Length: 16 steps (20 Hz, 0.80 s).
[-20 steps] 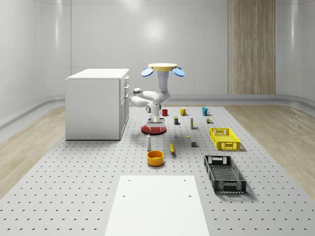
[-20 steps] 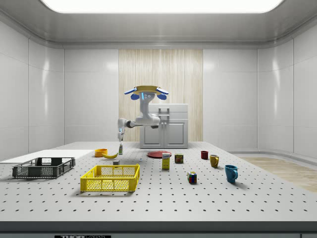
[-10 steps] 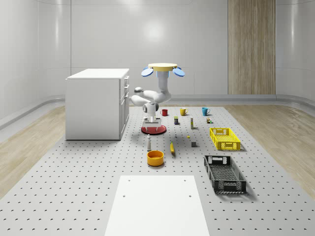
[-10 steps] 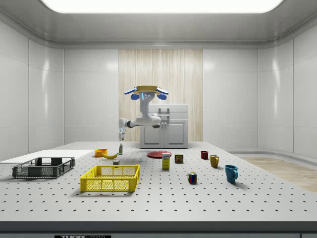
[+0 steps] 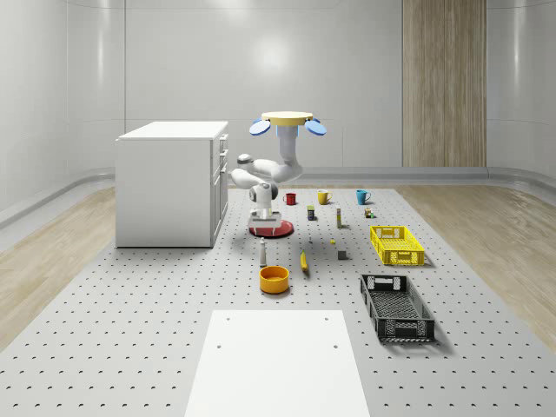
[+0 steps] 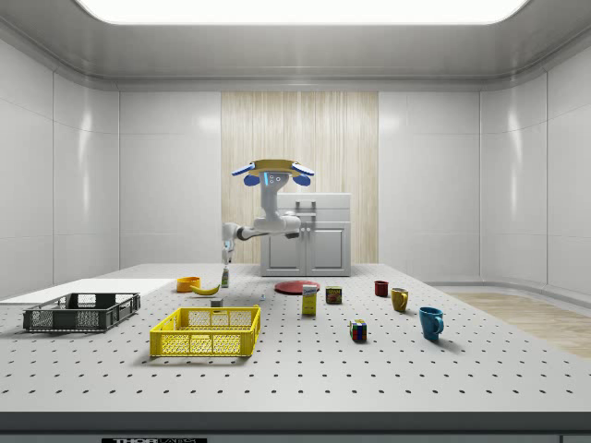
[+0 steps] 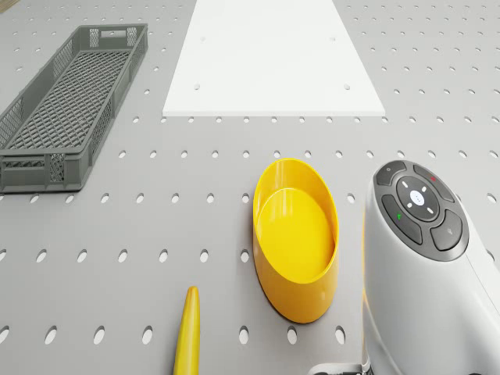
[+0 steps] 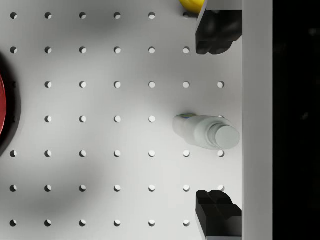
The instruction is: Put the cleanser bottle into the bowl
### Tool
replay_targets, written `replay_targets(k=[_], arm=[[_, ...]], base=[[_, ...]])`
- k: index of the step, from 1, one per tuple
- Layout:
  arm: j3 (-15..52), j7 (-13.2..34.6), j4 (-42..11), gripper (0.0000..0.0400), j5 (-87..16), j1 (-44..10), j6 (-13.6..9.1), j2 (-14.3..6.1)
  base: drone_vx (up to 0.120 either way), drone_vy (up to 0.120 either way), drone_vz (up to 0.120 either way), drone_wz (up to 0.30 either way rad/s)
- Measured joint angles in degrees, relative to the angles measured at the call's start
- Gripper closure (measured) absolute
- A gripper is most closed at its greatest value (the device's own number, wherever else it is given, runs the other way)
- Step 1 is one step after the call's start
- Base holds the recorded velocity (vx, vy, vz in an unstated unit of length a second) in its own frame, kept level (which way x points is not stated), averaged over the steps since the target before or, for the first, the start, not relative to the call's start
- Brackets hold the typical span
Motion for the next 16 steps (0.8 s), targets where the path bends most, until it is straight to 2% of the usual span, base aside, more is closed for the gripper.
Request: replay_targets(k=[8, 16], arm=[[-3.65, -0.35, 1.36, 0.0000, -3.16, -0.63, 1.89, -0.19], [-4.37, 0.02, 2.62, 0.0000, -3.69, -2.15, 2.44, -0.10]], base=[[0.000, 0.000, 0.000, 0.000], [0.000, 0.000, 0.000, 0.000]])
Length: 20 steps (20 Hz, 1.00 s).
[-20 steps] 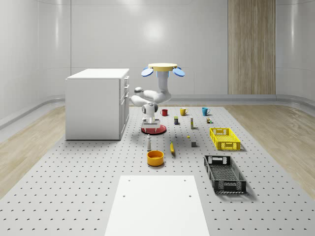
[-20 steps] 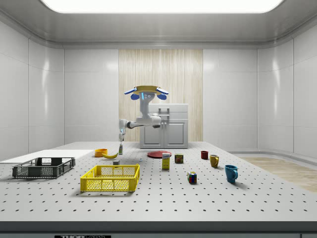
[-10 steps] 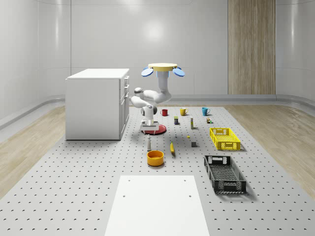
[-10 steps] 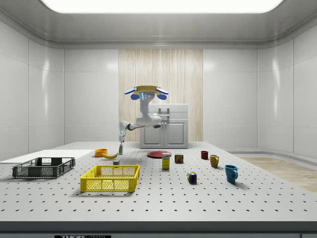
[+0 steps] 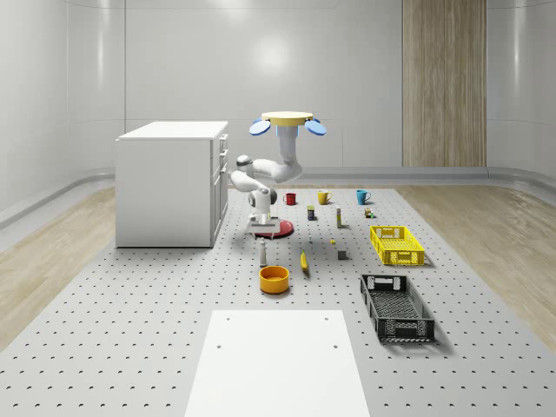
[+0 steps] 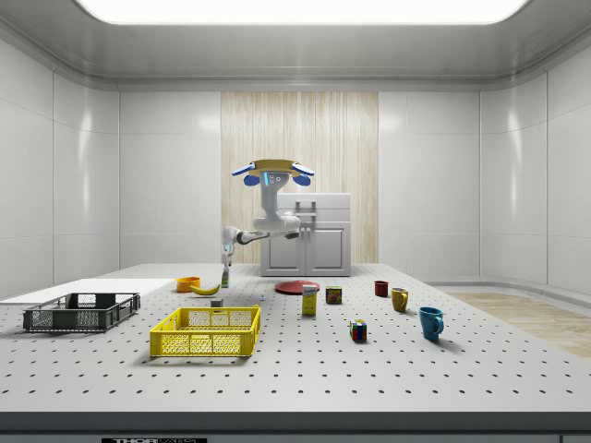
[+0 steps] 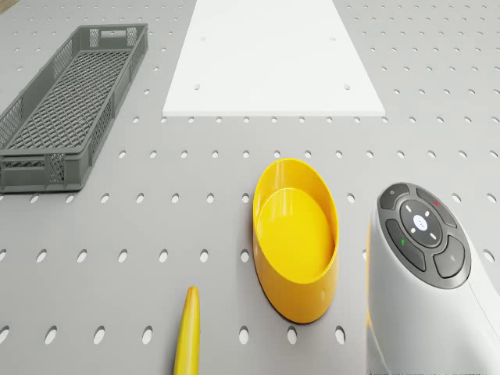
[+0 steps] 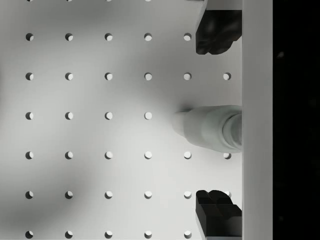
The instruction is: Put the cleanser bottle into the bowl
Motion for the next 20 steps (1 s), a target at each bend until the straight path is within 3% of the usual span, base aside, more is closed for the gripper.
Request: replay_targets(k=[12, 13, 16, 20], arm=[[0.00, 0.54, 1.28, 0.0000, 0.20, -1.79, 0.37, -0.01], [-0.03, 0.56, 1.32, 0.0022, 0.18, -1.84, 0.41, -0.03], [-0.10, 0.59, 1.39, 0.0155, 0.16, -1.94, 0.51, -0.09], [-0.13, 0.61, 1.44, 0.0230, 0.16, -2.02, 0.60, -0.17]], base=[[0.000, 0.000, 0.000, 0.000], [0.000, 0.000, 0.000, 0.000], [0.000, 0.000, 0.000, 0.000], [0.000, 0.000, 0.000, 0.000]])
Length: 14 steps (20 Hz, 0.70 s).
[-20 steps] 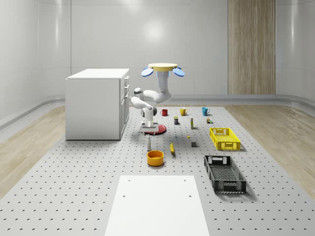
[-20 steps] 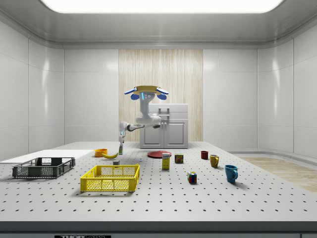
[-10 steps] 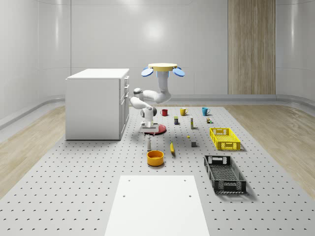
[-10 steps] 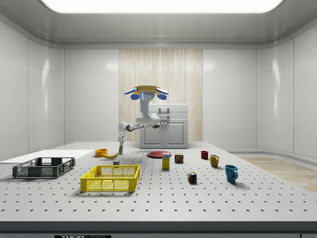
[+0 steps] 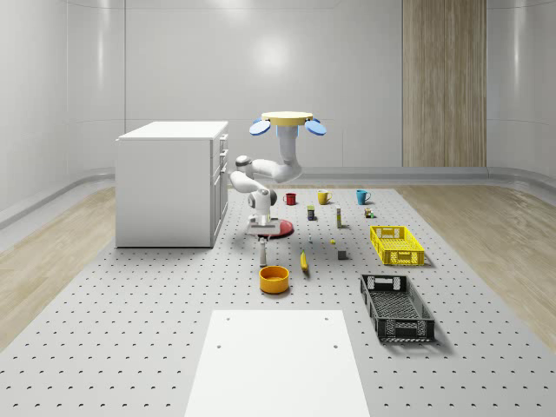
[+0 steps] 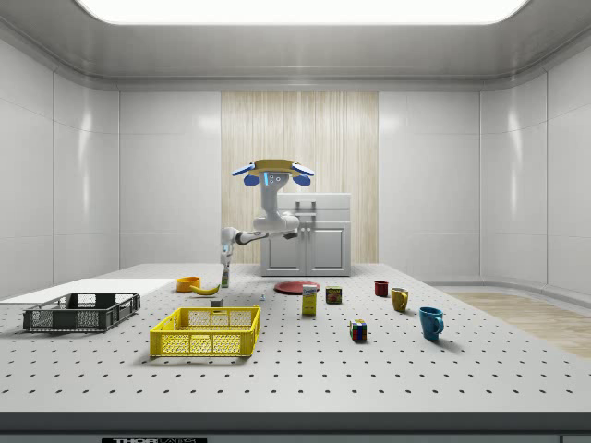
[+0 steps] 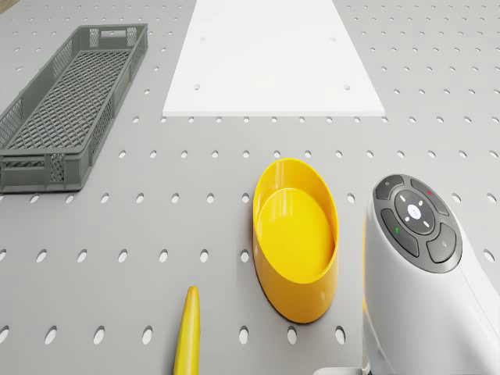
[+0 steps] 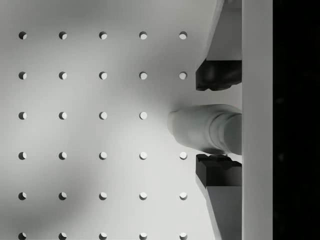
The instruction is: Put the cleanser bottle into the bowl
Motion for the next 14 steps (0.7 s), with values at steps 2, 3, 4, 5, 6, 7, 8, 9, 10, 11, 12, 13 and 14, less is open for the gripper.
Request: replay_targets(k=[2, 3, 4, 5, 6, 7, 8, 9, 10, 11, 12, 13, 14], arm=[[-0.01, 0.00, 0.01, 0.0247, 0.01, -0.02, 0.04, -0.04], [-0.01, 0.01, 0.02, 0.0253, 0.01, -0.03, 0.06, -0.05], [-0.02, 0.13, 0.02, 0.0258, 0.02, -0.04, 0.08, -0.07], [-0.02, 0.21, 0.02, 0.0260, 0.02, -0.05, 0.09, -0.09], [-0.02, 0.30, 0.02, 0.0260, 0.00, -0.06, 0.11, -0.11], [-0.02, 0.37, 0.02, 0.0260, -0.01, -0.07, 0.12, -0.13], [0.04, 0.46, 0.00, 0.0262, 0.04, -0.06, 0.11, -0.16], [0.27, 0.52, -0.08, 0.0265, 0.27, -0.01, 0.02, -0.19], [0.64, 0.24, -0.20, 0.0267, 0.62, 0.09, -0.12, -0.23], [1.11, 0.16, -0.36, 0.0269, 1.05, 0.21, -0.32, -0.28], [1.66, 0.10, -0.54, 0.0272, 1.58, 0.34, -0.54, -0.34], [2.28, 0.04, -0.73, 0.0274, 2.20, 0.49, -0.78, -0.40], [2.96, -0.03, -0.92, 0.0276, 2.89, 0.65, -1.04, -0.46]], base=[[0.000, 0.000, 0.000, 0.000], [0.000, 0.000, 0.000, 0.000], [0.000, 0.000, 0.000, 0.000], [0.000, 0.000, 0.000, 0.000], [0.000, 0.000, 0.000, 0.000], [0.000, 0.000, 0.000, 0.000], [0.000, 0.000, 0.000, 0.000], [0.000, 0.000, 0.000, 0.000], [0.000, 0.000, 0.000, 0.000], [0.000, 0.000, 0.000, 0.000], [0.000, 0.000, 0.000, 0.000], [0.000, 0.000, 0.000, 0.000], [0.000, 0.000, 0.000, 0.000]])
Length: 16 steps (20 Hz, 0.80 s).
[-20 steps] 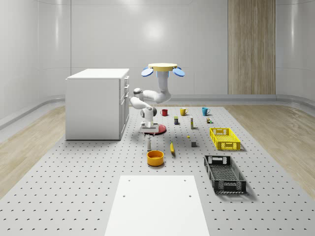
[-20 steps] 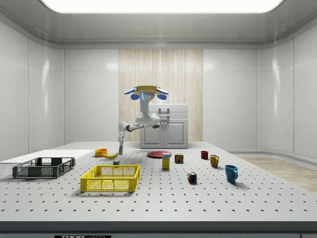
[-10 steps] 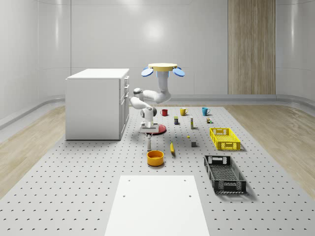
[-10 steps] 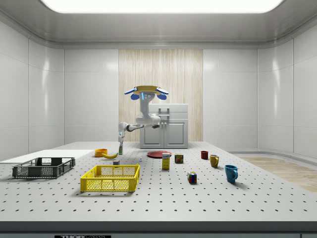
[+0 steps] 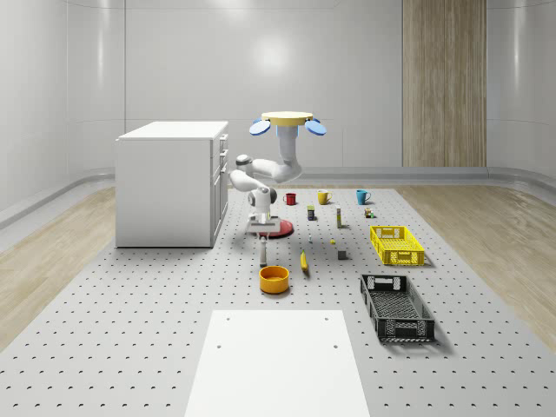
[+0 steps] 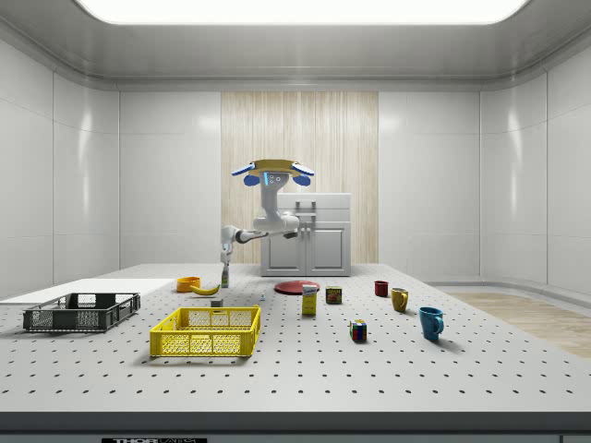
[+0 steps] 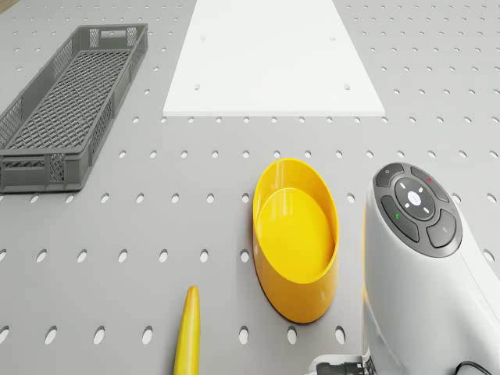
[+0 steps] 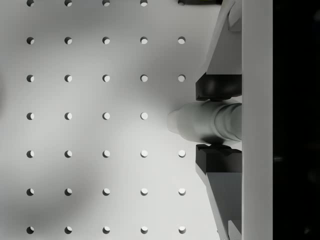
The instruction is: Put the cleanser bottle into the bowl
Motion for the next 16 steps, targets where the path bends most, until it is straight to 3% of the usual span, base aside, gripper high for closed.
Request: replay_targets(k=[9, 16], arm=[[7.63, -1.77, -1.56, 0.0277, 7.46, 1.48, -2.73, -0.55], [11.11, -1.96, -1.95, 0.0272, 10.73, 1.81, -3.78, -0.98]], base=[[0.004, 0.013, 0.000, 0.000], [0.120, 0.109, 0.000, 0.000]])
